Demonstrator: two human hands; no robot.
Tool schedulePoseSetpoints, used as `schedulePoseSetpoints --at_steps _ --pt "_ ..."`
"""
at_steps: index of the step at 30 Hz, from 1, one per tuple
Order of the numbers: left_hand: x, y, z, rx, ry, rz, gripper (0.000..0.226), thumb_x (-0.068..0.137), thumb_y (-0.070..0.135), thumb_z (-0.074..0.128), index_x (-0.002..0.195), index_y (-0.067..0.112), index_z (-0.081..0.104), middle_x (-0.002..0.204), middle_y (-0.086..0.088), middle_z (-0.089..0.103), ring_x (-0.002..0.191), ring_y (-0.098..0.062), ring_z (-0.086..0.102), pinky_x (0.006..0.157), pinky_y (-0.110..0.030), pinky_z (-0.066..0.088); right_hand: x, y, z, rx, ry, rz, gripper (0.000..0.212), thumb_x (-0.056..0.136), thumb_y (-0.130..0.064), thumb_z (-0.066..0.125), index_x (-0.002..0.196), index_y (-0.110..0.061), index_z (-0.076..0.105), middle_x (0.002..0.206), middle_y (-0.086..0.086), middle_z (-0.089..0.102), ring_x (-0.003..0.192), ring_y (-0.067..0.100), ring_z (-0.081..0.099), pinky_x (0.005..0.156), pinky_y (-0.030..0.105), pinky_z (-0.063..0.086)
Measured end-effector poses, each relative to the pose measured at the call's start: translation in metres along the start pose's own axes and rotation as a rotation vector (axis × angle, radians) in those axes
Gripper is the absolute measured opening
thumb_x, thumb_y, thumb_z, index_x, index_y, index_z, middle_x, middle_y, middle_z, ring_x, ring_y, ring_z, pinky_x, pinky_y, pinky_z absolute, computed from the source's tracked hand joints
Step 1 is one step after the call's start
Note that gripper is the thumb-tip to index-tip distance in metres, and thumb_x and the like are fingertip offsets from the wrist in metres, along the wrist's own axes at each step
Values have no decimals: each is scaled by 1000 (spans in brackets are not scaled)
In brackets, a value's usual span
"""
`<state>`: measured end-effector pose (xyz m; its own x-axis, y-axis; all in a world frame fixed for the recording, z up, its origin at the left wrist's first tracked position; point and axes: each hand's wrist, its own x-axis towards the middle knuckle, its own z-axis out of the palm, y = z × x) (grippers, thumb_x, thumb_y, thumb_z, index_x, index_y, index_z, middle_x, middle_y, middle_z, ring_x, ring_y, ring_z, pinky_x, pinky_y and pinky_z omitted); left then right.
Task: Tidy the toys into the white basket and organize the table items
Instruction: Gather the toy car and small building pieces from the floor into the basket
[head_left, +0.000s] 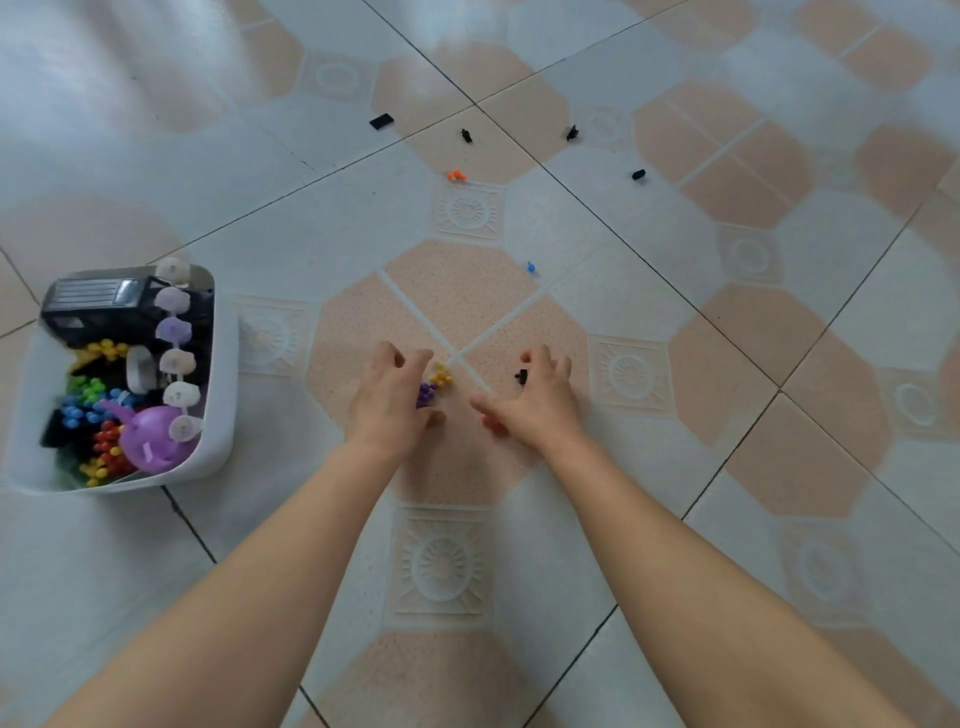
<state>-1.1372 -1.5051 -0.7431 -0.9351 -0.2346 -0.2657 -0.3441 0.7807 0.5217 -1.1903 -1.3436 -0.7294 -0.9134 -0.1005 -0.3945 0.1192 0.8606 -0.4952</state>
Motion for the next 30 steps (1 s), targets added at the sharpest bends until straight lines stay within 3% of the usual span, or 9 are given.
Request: schedulePoseSetpoints --at_steps 2,6,10,13,16,20,24,27,30 --pt "7 5 0 43 -26 56 59 76 25 73 129 27 48 115 -7 39 100 -26 48 73 -31 42 2 -5 7 -105 -30 -77 70 66 -40 83 119 -14 44 123 11 38 101 29 55 92 35 48" --pt "19 18 1 129 -113 235 36 84 20 63 118 22 52 108 -9 41 91 -29 48 75 -41 49 -1 -7 16 -175 -26 -187 30 80 -12 68 105 -15 52 114 13 45 95 35 56 80 34 47" --pt "26 26 1 118 -139 340 19 86 9 57 105 10 56 95 -7 39 78 -27 49 65 -34 39 -2 -9 19 -185 -46 -223 32 78 2 56 106 -14 58 111 12 50 98 30 52 79 30 42" --pt "31 24 1 48 -156 287 21 83 6 60 104 11 56 95 -4 40 77 -24 47 65 -31 36 2 -6 20 -93 -13 -215 25 74 2 58 91 -16 62 97 11 59 93 30 56 71 23 39" --pt "36 19 -1 -64 -140 175 24 79 6 63 99 16 56 96 -4 49 81 -22 51 66 -32 44 6 -2 15 161 2 -97 22 73 5 61 75 -17 61 75 8 61 76 29 66 66 34 58" --pt "36 12 -4 -514 -132 -23 23 74 -1 68 82 16 55 74 -3 54 62 -18 52 58 -33 51 5 0 -3 875 -67 185 29 79 16 56 73 -12 53 71 6 51 52 14 65 44 23 53" --pt "29 10 -14 -1062 -163 -259 29 77 -11 64 76 14 50 70 -5 50 57 -18 53 51 -24 54 7 13 -23 1474 -150 384 33 81 16 39 71 -15 45 80 11 51 55 14 54 40 15 43" --pt "27 8 -22 -1416 -200 -351 30 82 -11 53 73 16 48 70 -6 54 56 -16 51 45 -19 47 5 17 -33 1723 -255 374 22 66 9 36 73 -9 47 80 15 52 56 17 46 40 17 41" --pt "24 5 -29 -1664 -310 -360 24 69 -7 42 74 15 50 68 -4 48 55 -14 45 40 -17 37 2 14 -40 1753 -349 296 27 59 -5 38 79 -5 56 74 15 57 58 21 47 41 21 40"
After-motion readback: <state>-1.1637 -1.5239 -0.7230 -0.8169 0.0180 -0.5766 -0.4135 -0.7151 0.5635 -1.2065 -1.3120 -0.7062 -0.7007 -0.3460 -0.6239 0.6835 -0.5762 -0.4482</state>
